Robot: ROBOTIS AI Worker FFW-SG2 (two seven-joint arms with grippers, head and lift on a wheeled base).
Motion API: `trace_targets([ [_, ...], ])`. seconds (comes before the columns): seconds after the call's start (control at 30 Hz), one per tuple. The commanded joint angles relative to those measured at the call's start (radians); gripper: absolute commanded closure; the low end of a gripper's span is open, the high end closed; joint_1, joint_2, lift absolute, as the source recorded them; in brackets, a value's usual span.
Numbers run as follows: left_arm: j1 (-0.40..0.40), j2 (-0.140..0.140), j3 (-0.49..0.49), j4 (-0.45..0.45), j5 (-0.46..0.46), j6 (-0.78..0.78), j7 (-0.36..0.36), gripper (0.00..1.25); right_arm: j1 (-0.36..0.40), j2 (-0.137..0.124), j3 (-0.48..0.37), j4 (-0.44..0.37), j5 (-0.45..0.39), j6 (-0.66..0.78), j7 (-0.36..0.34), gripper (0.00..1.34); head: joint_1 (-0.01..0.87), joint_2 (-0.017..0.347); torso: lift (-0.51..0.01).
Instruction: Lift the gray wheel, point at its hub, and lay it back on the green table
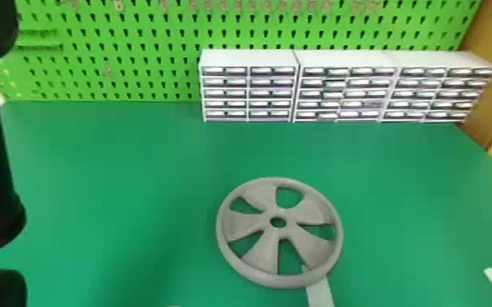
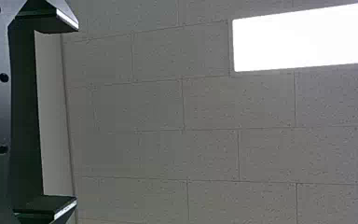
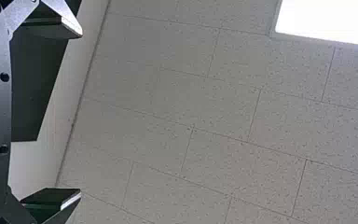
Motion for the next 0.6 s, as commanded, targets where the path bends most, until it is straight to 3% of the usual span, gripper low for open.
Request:
trace_targets([
  [0.0,0.001,0.001,-0.003,0.000,0.000,-0.002,0.002,0.00,0.003,0.003,0.001,0.000,0.000,0.000,-0.001,0.11,0.692,0.048,-0.093],
  [0.57,0.004,0.000,-0.018,0.000,-0.009,-0.005,0.019,0.00,0.004,0.009,0.014,0.005,0.003,0.002,-0.006,0.11,0.692,0.048,-0.093],
])
